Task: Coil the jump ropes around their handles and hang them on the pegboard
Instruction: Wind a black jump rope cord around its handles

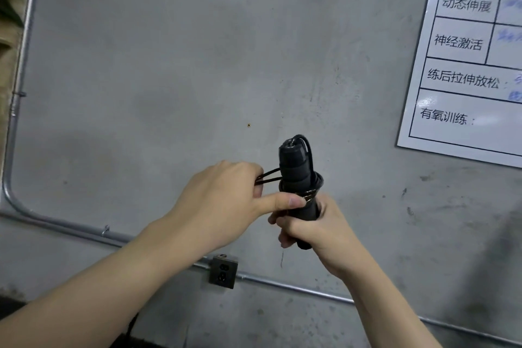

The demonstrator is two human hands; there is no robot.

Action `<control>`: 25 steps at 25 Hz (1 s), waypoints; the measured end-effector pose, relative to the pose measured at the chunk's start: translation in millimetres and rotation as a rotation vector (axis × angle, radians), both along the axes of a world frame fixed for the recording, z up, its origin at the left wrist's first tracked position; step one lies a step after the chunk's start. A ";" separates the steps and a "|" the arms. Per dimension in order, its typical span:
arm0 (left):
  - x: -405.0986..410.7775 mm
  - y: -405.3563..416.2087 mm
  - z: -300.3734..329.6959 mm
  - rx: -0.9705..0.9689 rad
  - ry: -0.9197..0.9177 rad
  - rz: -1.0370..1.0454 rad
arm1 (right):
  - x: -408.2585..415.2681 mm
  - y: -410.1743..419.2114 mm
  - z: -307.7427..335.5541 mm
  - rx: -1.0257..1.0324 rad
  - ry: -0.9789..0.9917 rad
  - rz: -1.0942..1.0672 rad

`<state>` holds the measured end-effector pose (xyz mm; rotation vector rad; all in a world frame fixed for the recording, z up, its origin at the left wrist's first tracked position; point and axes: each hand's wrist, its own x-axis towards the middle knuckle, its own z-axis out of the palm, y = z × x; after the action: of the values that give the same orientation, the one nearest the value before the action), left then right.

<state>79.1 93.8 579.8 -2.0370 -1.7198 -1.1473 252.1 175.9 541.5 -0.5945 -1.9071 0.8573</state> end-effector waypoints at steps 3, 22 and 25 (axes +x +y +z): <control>6.6 8.6 -9.4 0.041 -0.001 -0.069 | 4.7 -1.2 0.4 -0.004 -0.008 -0.042; 18.5 53.5 -9.6 -0.029 -0.430 -0.648 | 8.8 -6.9 4.9 -0.339 0.217 0.476; 11.0 50.6 -5.5 -0.066 -0.323 -0.290 | 7.3 -2.2 9.6 -0.191 0.223 0.313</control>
<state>90.1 144.4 574.3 -2.3016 -1.6506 -1.6067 259.4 173.7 551.1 -0.2986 -1.7496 1.2621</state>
